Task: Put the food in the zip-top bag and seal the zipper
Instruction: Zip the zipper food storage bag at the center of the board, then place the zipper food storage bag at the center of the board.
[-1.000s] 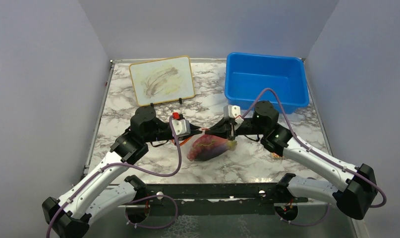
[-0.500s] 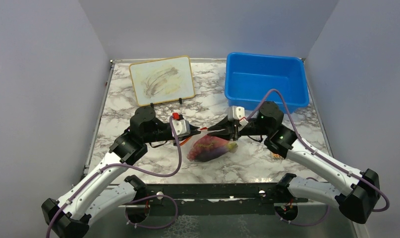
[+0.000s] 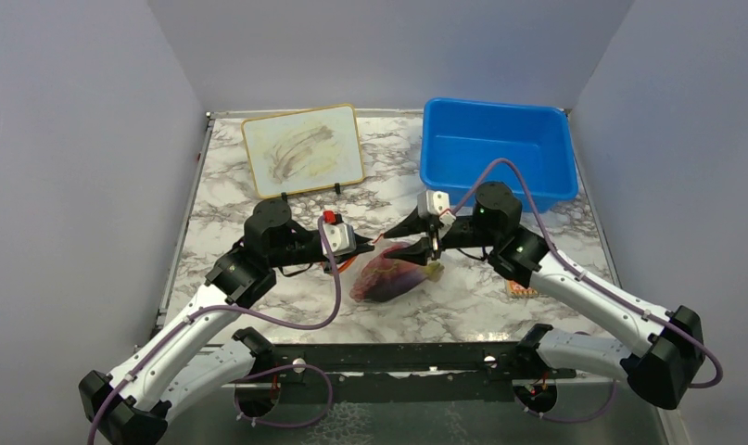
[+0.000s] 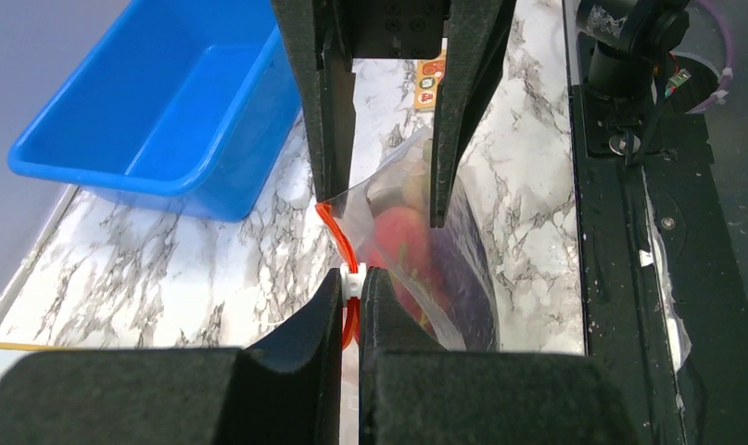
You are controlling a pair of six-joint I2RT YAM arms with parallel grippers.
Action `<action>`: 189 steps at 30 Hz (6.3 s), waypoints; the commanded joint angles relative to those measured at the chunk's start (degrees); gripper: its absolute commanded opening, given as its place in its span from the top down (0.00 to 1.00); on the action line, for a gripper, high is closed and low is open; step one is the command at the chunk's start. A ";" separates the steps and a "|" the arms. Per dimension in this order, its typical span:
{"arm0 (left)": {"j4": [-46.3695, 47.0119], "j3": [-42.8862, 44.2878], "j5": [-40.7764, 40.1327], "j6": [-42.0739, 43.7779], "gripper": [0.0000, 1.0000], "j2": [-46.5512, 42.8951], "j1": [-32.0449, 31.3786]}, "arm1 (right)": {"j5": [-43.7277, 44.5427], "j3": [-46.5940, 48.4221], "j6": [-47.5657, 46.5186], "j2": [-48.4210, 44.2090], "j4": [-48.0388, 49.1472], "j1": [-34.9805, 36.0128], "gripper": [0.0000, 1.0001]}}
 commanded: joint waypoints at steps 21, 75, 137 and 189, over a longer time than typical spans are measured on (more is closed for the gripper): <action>-0.96 -0.28 1.96 0.75 1.00 -0.40 0.07 | -1.64 6.87 -3.21 3.49 -5.43 -0.10 0.58; -5.77 0.73 -0.91 3.31 1.00 -0.97 0.00 | 2.11 2.41 -5.23 -1.29 -2.45 -0.09 0.99; -21.34 1.91 -13.08 7.69 1.00 -8.87 0.03 | 48.66 -0.57 -9.97 -19.57 -15.30 -0.34 0.99; -30.37 9.76 -12.51 -6.72 1.00 -17.23 0.00 | 23.04 4.99 12.37 -28.89 -35.40 -0.25 0.99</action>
